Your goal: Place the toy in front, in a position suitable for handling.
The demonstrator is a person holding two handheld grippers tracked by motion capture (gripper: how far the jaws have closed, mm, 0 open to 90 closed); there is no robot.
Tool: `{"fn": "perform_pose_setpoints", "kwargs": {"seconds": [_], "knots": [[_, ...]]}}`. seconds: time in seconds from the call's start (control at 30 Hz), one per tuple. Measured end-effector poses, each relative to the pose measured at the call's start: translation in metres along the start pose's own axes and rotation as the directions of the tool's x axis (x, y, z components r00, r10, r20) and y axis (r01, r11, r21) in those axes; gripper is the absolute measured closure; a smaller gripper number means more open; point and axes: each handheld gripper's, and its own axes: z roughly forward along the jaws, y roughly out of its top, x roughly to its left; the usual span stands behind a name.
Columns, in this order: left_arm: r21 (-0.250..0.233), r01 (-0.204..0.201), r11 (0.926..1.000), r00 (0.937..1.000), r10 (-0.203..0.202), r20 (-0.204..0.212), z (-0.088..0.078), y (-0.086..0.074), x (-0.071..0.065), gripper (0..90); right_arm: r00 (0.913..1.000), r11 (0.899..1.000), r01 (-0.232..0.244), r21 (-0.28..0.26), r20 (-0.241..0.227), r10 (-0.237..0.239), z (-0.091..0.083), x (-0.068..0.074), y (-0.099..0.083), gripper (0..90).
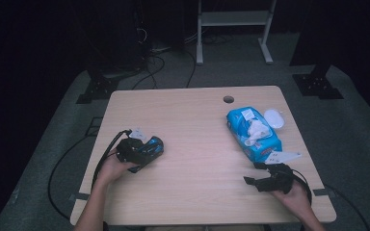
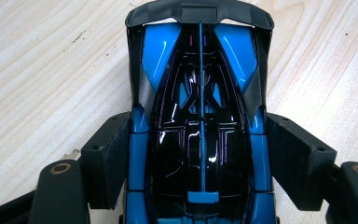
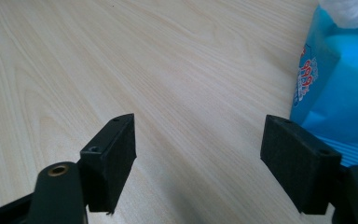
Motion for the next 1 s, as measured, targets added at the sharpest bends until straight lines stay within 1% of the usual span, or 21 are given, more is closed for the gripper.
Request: {"fn": "perform_pose_setpoints", "kwargs": {"seconds": [0.07,0.13,0.3,0.4,0.47,0.5,0.57,0.6,0.63,0.73,0.8,0.83,0.9,1.0], "knots": [[0.01,-0.01,0.9999,0.9999,0.01,0.0,0.0009,0.0,-0.0003,27.4,1.0,1.0,0.0,0.001,0.0,0.0,0.0001,0.0002,0.0,25.5],[0.02,-0.007,0.9998,1.0,0.007,0.002,0.0031,-0.0007,-0.0006,27.4,1.0,1.0,0.002,0.002,0.001,-0.002,0.0001,0.0003,0.0001,25.5],[0.011,0.016,0.9998,0.9995,-0.016,0.029,0.0027,-0.0028,0.0031,27.3,1.0,1.0,-0.001,-0.001,0.002,0.001,-0.0006,-0.0002,0.0001,25.5],[0.004,0.009,1.0,0.9993,-0.009,0.036,0.002,-0.0048,0.0044,27.1,1.0,1.0,-0.001,-0.001,0.003,0.001,-0.0011,-0.0005,0.0,25.5],[0.004,0.013,0.9999,0.9992,-0.013,0.039,0.0018,-0.0055,0.0048,27.0,1.0,1.0,-0.001,-0.002,0.003,0.001,-0.0017,-0.0003,0.0,25.5],[0.011,0.005,0.9999,0.9992,-0.005,0.04,0.0014,-0.0058,0.0051,26.9,1.0,1.0,-0.001,-0.003,0.003,0.001,-0.0018,-0.0003,-0.0001,25.5],[0.021,0.008,0.9997,0.999,-0.009,0.043,0.0023,-0.0071,0.0052,25.4,1.0,1.0,-0.001,-0.004,0.004,0.001,-0.0024,-0.0005,-0.0003,25.5],[0.039,0.009,0.9992,0.9989,-0.011,0.045,0.0037,-0.0079,0.0051,24.6,1.0,1.0,-0.001,-0.004,0.004,0.001,-0.0026,-0.0006,-0.0003,25.5],[0.041,-0.004,0.9991,0.9993,0.002,0.039,0.0036,-0.0088,0.0044,21.8,1.0,1.0,-0.001,-0.004,0.004,0.001,-0.0028,-0.0008,-0.0004,25.5],[0.048,-0.004,0.9989,0.999,0.002,0.046,0.0027,-0.0089,0.0042,22.7,1.0,1.0,0.0,-0.004,0.006,0.0,-0.0033,-0.001,-0.0004,25.5],[0.059,-0.021,0.998,0.9993,0.019,0.033,0.0015,-0.0093,0.0033,23.4,1.0,1.0,0.001,-0.004,0.006,-0.001,-0.0035,-0.0012,-0.0005,25.5],[0.061,-0.023,0.9979,0.9992,0.021,0.033,0.0011,-0.0095,0.0032,25.1,1.0,1.0,0.0,-0.006,0.007,0.0,-0.0039,-0.001,-0.0006,25.5],[0.071,-0.016,0.9974,0.9992,0.013,0.039,0.0001,-0.0093,0.0042,25.2,1.0,1.0,-0.001,-0.009,0.008,0.001,-0.0046,-0.001,-0.0007,25.5],[0.084,-0.033,0.9959,0.999,0.031,0.033,-0.0006,-0.0088,0.0028,25.7,0.9999,1.0,-0.003,-0.011,0.013,0.003,-0.0059,-0.0018,-0.001,25.5]]}}
